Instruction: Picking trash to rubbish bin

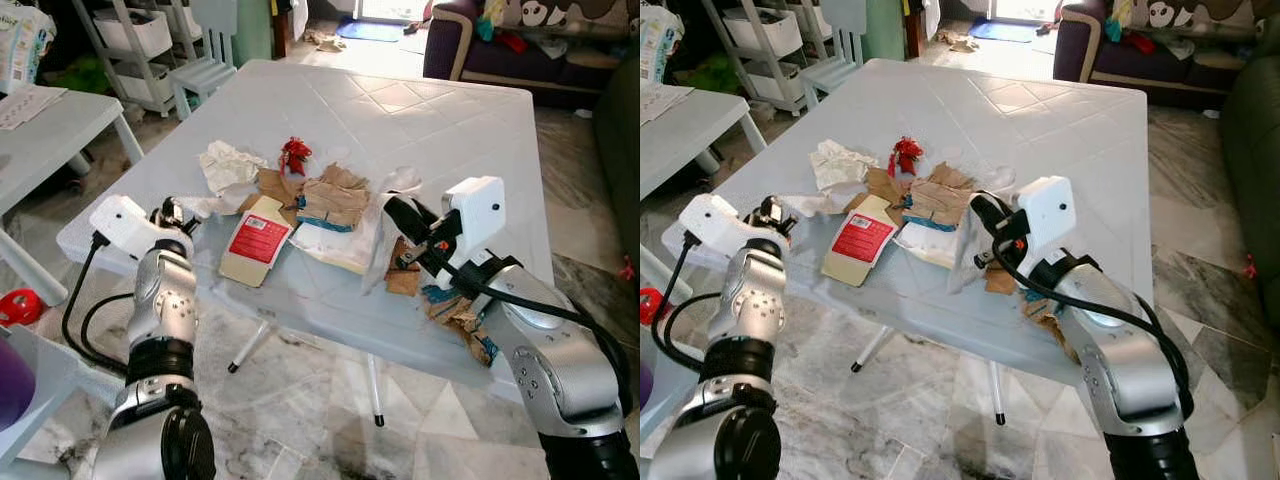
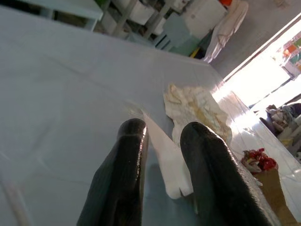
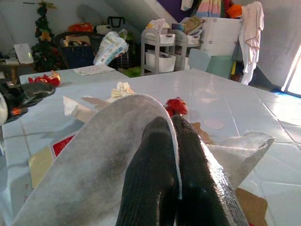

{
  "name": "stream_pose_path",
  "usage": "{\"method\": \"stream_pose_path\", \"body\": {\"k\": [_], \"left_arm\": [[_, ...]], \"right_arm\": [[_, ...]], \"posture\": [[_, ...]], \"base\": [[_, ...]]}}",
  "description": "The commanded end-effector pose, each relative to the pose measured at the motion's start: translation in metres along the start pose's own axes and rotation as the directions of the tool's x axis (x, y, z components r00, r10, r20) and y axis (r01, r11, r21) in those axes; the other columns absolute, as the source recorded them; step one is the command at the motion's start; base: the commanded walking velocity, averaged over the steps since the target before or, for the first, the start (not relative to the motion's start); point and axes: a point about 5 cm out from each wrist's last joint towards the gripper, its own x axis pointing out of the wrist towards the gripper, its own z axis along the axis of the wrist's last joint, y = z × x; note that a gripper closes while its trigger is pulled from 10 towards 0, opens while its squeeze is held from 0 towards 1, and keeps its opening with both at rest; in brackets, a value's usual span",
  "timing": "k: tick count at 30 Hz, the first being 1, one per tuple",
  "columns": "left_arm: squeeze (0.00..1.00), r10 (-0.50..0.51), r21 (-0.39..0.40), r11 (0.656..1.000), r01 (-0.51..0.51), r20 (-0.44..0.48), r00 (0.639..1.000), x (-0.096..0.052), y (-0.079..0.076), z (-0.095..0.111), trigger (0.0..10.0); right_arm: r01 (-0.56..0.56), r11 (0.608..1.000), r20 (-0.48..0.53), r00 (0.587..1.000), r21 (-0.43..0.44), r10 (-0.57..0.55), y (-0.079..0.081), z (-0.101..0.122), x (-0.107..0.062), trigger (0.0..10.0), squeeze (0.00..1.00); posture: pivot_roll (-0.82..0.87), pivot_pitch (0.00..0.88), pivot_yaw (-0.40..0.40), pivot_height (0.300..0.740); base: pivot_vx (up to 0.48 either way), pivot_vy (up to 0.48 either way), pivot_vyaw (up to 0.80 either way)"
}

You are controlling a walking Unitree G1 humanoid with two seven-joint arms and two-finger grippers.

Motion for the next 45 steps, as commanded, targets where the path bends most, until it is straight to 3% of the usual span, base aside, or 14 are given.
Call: {"method": "stream_pose_path", "body": {"k": [1, 11, 12, 13, 26, 32, 33, 34, 41, 45], "left_arm": [[1.00, 0.000, -0.012, 1.000, 0.000, 0.003, 1.000, 0.002, -0.003, 0.001, 10.0], [1.00, 0.005, -0.055, 0.998, -0.006, -0.025, 1.000, 0.006, -0.010, -0.006, 10.0], [0.63, 0.002, -0.059, 0.998, -0.003, -0.030, 1.000, 0.007, -0.010, -0.007, 10.0], [0.00, 0.003, -0.059, 0.998, -0.005, -0.033, 0.999, 0.008, -0.009, -0.007, 10.0], [0.00, 0.057, -0.082, 0.995, -0.060, -0.038, 0.998, 0.011, -0.002, -0.006, 10.0], [0.00, 0.071, -0.089, 0.993, -0.076, -0.058, 0.996, 0.013, 0.011, -0.007, 10.0], [0.00, 0.062, -0.092, 0.993, -0.067, -0.064, 0.996, 0.013, 0.012, -0.008, 4.7], [0.00, 0.066, -0.095, 0.993, -0.072, -0.064, 0.996, 0.013, 0.013, -0.009, 0.0], [0.00, 0.005, -0.173, 0.985, -0.016, -0.061, 0.998, 0.016, 0.001, -0.007, 0.0], [0.00, -0.022, -0.172, 0.985, 0.011, -0.057, 0.998, 0.017, -0.005, -0.006, 0.0]], "right_arm": [[-0.006, 1.000, 0.002, 1.000, -0.016, 0.006, 0.002, 0.004, -0.004, 10.0, 0.00], [-0.005, 0.999, -0.009, 1.000, -0.031, 0.004, -0.001, 0.005, -0.007, 10.0, 0.00], [-0.005, 0.999, -0.010, 1.000, -0.032, 0.005, -0.001, 0.006, -0.007, 10.0, 0.00], [-0.005, 0.999, -0.011, 1.000, -0.033, 0.005, -0.001, 0.006, -0.007, 10.0, 0.00], [-0.004, 0.999, -0.027, 1.000, -0.039, 0.003, -0.002, 0.007, -0.012, 10.0, 0.00], [-0.007, 0.999, -0.032, 0.999, -0.038, 0.005, 0.000, 0.010, -0.014, 10.0, 0.00], [-0.007, 0.999, -0.039, 0.999, -0.040, 0.006, 0.000, 0.009, -0.016, 10.0, 0.00], [-0.007, 0.999, -0.041, 0.999, -0.041, 0.006, -0.001, 0.009, -0.016, 10.0, 0.00], [-0.001, 0.999, -0.044, 0.999, -0.047, -0.001, -0.002, 0.012, -0.018, 10.0, 0.00], [0.000, 0.999, -0.046, 0.999, -0.050, -0.003, -0.002, 0.012, -0.018, 10.0, 0.00]], "posture": [[-0.10, 0.115, 0.016, 0.740], [-0.12, 0.119, 0.009, 0.740], [-0.12, 0.121, 0.007, 0.740], [-0.13, 0.122, 0.008, 0.740], [-0.14, 0.135, 0.001, 0.740], [-0.18, 0.146, -0.016, 0.740], [-0.18, 0.146, -0.016, 0.740], [-0.18, 0.148, -0.017, 0.740], [-0.20, 0.150, -0.016, 0.740], [-0.20, 0.147, -0.012, 0.740]], "base": [[0.000, 0.000, 0.00], [0.000, 0.000, 0.00], [0.000, 0.000, 0.00], [0.000, 0.000, 0.00], [0.000, 0.000, 0.00], [0.000, 0.000, 0.00], [0.000, 0.000, 0.00], [0.000, 0.000, 0.00], [0.000, 0.000, 0.00], [0.000, 0.000, 0.00]]}}
